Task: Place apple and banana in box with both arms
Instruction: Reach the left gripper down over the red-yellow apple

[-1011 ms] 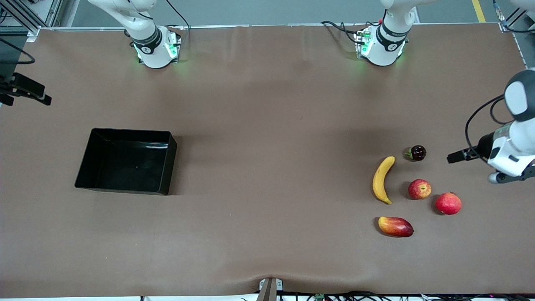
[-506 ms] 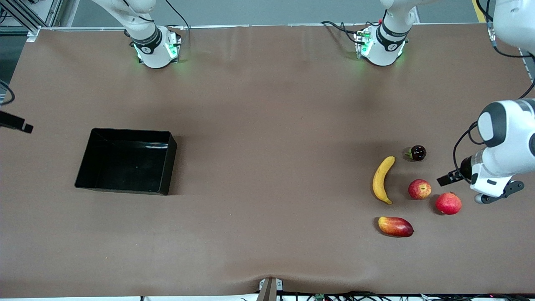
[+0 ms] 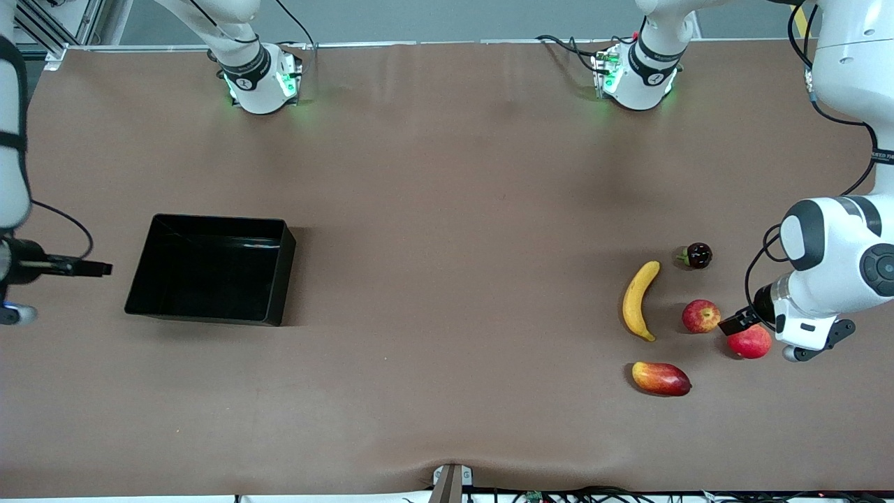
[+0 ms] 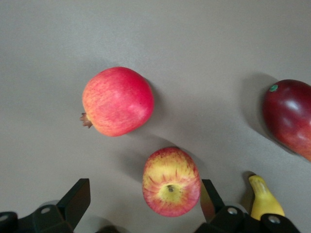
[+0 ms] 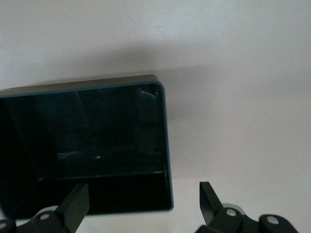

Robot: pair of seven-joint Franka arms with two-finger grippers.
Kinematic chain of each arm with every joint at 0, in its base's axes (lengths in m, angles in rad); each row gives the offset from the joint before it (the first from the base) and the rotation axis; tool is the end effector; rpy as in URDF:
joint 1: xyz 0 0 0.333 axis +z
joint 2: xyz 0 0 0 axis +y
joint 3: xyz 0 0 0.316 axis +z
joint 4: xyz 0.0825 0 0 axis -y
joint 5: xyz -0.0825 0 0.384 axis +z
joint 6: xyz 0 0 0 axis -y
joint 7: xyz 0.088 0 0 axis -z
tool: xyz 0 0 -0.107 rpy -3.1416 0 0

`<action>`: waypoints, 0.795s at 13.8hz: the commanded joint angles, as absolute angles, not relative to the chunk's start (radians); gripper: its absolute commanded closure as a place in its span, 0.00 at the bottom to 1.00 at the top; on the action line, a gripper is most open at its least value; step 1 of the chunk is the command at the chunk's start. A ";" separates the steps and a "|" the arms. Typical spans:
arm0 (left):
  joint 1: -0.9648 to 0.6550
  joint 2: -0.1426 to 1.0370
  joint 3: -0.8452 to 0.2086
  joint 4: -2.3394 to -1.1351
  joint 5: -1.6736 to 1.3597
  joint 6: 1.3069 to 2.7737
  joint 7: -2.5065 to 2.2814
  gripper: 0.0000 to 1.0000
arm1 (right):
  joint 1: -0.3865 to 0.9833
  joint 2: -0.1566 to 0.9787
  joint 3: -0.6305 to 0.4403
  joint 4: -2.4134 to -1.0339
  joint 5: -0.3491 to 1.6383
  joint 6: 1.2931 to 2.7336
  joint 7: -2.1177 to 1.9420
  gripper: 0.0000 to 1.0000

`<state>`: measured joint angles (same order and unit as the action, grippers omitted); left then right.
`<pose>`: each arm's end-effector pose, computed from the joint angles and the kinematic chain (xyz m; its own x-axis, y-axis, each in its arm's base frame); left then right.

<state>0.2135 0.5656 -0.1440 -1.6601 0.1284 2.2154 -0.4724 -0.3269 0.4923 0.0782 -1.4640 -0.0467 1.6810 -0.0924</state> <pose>0.6782 0.0627 0.2825 0.8840 0.4674 0.0083 0.4675 -0.8837 -0.0242 0.6409 -0.1755 0.3784 0.9526 -0.1404 -0.2698 -0.1509 -0.9884 -0.0186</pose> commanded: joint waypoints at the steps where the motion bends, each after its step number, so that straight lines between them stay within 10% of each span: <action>1: 0.209 0.626 -0.150 -1.611 0.117 2.212 -0.480 0.00 | -0.376 0.499 0.092 -1.587 -0.063 1.819 -0.136 0.00; 4: 0.184 0.641 -0.150 -1.612 0.118 2.224 -0.472 0.00 | -0.380 0.502 0.091 -1.705 -0.067 1.942 -0.170 0.11; 8: 0.178 0.658 -0.150 -1.624 0.126 2.236 -0.463 0.00 | -0.403 0.515 0.092 -1.746 -0.064 1.950 -0.250 0.94; 11: 0.178 0.684 -0.150 -1.626 0.126 2.261 -0.463 0.00 | -0.402 0.515 0.092 -1.747 -0.064 1.944 -0.252 1.00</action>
<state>0.1790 0.6613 -0.1525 -1.6356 0.1284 2.2383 -0.4712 -0.3835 0.5358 0.0759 -1.7254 -0.0472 1.9396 -0.2392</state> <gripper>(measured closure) 0.000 0.753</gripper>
